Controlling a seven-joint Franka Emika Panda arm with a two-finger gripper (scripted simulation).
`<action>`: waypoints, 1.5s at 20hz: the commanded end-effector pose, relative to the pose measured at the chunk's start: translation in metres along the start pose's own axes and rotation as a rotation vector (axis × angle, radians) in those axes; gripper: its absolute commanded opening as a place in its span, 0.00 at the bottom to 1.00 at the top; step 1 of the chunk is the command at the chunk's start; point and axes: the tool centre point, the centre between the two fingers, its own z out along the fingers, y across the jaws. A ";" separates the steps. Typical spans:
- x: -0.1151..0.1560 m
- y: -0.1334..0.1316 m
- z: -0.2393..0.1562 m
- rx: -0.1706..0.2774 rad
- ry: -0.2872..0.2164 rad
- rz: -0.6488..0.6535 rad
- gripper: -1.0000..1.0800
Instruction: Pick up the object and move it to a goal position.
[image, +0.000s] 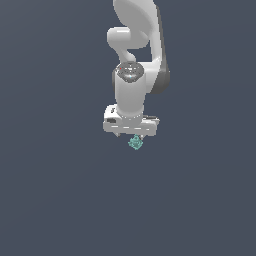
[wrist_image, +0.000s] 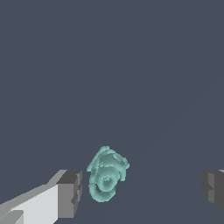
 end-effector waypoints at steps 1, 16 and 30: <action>-0.004 -0.003 0.006 0.001 0.000 0.048 0.96; -0.038 -0.021 0.049 0.001 0.005 0.413 0.96; -0.057 -0.027 0.069 -0.001 0.009 0.594 0.96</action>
